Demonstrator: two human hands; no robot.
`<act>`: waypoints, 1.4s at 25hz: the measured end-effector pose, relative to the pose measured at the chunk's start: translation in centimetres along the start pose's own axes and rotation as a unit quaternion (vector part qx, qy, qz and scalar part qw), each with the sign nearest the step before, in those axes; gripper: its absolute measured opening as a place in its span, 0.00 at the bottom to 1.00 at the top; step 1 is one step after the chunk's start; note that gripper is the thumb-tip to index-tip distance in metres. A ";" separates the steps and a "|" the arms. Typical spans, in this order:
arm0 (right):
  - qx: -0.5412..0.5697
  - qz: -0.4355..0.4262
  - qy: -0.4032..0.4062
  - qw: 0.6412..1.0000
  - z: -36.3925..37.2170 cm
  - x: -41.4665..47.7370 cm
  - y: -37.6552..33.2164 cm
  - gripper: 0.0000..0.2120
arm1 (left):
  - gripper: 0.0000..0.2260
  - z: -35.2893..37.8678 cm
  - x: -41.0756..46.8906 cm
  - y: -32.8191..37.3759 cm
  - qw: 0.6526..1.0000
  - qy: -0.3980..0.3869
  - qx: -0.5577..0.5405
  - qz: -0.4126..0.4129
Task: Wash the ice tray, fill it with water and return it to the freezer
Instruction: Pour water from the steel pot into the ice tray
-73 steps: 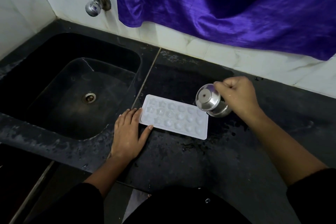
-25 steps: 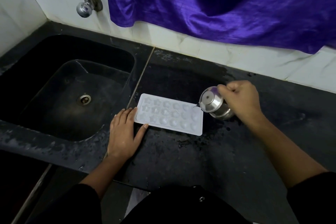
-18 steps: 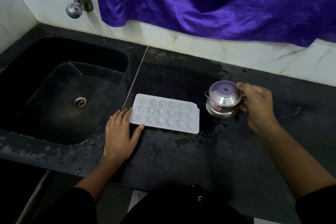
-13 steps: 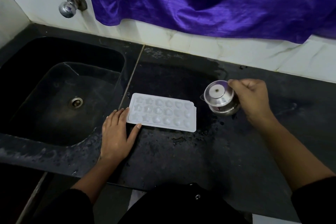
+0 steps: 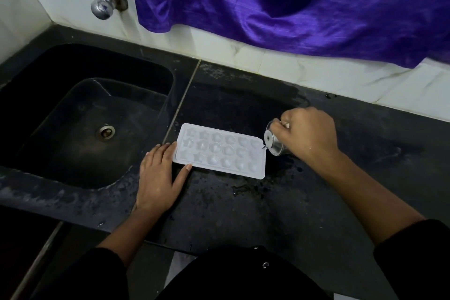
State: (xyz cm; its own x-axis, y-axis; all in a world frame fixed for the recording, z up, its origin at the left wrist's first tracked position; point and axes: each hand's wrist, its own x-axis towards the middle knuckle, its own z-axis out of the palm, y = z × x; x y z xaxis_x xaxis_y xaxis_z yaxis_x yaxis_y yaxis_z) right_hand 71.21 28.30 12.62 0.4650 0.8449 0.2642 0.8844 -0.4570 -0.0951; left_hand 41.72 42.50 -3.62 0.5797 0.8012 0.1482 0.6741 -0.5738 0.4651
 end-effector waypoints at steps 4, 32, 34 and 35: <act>0.090 0.065 0.010 0.994 0.0 -0.1 1.6 0.23 | 0.32 0.0 0.0 0.1 1.000 0.002 -0.004 0.001; -0.009 -0.025 -0.040 0.999 0.1 -2.2 -0.7 0.22 | 0.32 0.0 -0.1 0.1 1.000 0.003 -0.001 0.004; 0.022 -0.004 -0.032 0.999 0.1 -2.2 -0.2 0.23 | 0.32 0.0 -0.1 0.0 1.000 0.001 -0.001 0.002; 0.055 0.017 -0.027 0.998 0.1 -2.3 0.4 0.24 | 0.32 0.0 -0.1 0.0 1.000 0.000 -0.001 0.002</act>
State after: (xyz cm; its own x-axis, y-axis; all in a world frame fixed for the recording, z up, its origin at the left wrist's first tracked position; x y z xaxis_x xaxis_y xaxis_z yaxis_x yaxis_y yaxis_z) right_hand 70.52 26.23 11.91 0.4945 0.8443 0.2064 0.8653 -0.4560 -0.2080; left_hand 41.68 42.44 -3.60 0.5823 0.7988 0.1512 0.6706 -0.5771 0.4661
